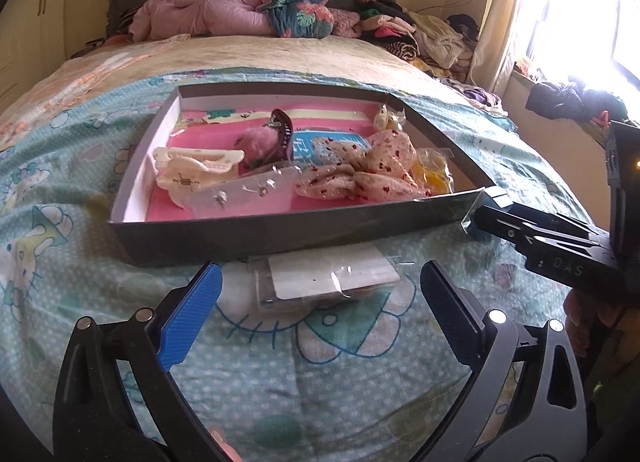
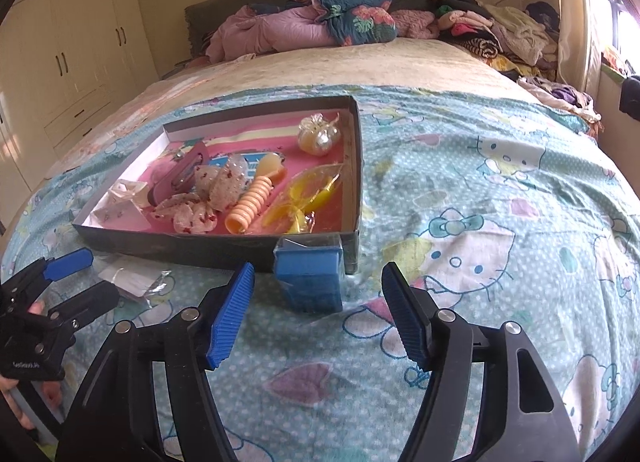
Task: Organize jewelry
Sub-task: 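Move both open tools toward the small blue box and clear bag, then grasp the small blue box with the right tool while the left tool grasps the clear bag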
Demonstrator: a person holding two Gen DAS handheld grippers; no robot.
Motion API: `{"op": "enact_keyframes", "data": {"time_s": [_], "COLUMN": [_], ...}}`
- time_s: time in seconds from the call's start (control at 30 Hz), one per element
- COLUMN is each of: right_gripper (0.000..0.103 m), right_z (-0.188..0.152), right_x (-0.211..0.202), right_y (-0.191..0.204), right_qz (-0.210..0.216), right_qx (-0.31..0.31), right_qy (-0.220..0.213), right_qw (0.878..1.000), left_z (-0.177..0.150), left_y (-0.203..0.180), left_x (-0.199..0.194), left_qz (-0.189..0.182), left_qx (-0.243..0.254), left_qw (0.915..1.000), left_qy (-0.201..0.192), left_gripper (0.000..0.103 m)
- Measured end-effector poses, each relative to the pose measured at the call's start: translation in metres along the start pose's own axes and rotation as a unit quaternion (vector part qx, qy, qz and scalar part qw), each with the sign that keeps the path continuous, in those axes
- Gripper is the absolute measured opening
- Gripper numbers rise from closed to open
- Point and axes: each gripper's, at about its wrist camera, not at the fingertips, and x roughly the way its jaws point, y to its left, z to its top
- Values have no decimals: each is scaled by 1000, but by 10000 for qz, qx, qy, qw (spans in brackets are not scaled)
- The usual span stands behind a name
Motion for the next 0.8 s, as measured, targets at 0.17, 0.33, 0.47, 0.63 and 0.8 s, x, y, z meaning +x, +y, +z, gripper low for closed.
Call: {"op": "enact_keyframes", "data": {"time_s": [0.17, 0.33, 0.47, 0.63, 0.8], "right_gripper": [59, 43, 33, 31, 31], "right_z": [-1, -1, -1, -4, -9], "right_x": [13, 16, 15, 9, 1], "right_y": [-3, -6, -9, -3, 8], "right_qz": [37, 114, 228, 347, 505], "right_qx": [68, 136, 228, 111, -34], "right_qy": [140, 168, 164, 139, 158], "right_qw": [9999, 9997, 9993, 9992, 9986], "left_z": [0, 1, 2, 1, 0], "left_y": [-6, -8, -9, -10, -5], "left_x": [12, 22, 24, 21, 13], "left_qz": [17, 96, 105, 59, 50], "left_qx": [20, -18, -29, 24, -20], "left_qw": [9999, 9998, 9997, 9998, 9998], "left_qy": [114, 180, 213, 211, 167], "left_gripper": [91, 91, 88, 82, 81]}}
